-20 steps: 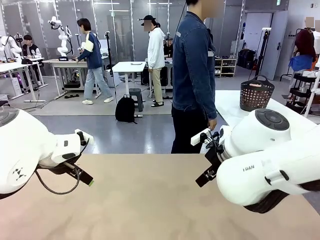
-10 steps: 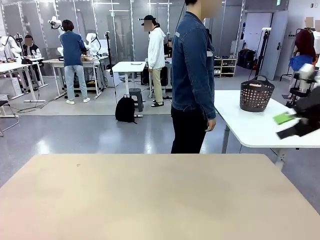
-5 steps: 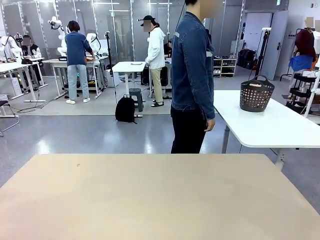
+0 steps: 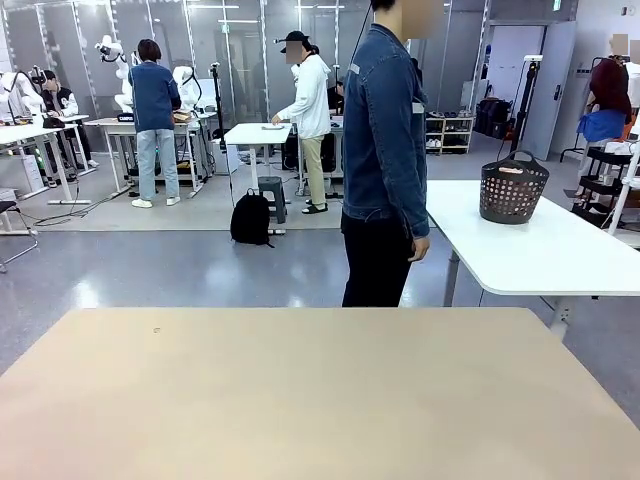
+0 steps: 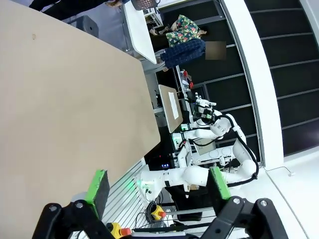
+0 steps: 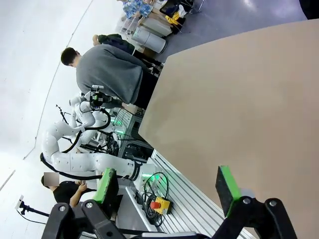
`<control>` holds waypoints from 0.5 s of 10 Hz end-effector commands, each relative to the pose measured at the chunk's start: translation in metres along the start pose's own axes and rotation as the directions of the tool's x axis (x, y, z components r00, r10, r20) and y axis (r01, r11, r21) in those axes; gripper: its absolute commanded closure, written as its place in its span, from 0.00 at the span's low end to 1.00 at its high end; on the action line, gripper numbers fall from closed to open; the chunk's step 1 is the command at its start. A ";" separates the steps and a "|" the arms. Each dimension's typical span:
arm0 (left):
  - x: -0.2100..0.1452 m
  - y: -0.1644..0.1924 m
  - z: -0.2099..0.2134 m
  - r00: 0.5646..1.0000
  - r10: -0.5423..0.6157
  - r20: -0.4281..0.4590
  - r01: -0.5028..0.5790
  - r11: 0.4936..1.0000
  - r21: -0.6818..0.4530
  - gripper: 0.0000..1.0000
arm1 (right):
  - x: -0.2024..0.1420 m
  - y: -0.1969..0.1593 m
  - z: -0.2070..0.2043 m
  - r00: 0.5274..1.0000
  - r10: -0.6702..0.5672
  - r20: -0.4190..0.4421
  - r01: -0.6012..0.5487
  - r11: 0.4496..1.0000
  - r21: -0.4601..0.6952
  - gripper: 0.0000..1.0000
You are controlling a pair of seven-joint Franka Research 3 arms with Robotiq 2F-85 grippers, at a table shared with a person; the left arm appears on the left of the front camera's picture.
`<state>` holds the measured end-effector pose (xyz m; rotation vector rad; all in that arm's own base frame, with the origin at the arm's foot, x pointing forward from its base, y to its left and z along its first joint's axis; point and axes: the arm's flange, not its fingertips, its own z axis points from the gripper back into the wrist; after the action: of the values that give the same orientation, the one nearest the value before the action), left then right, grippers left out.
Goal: Fold the towel.
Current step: Grab the top end of the 100 cm Hotel Towel extended by the human.
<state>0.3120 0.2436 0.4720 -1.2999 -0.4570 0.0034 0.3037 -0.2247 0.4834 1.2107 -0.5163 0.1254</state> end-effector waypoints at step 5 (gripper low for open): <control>-0.001 0.000 0.002 1.000 -0.011 -0.008 0.011 1.000 -0.016 0.00 | 0.001 0.002 0.002 1.000 0.006 0.016 -0.006 1.000 0.014 0.00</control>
<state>0.3111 0.2436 0.4727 -1.2980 -0.4555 0.0041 0.3017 -0.2263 0.4852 1.2071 -0.5179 0.1226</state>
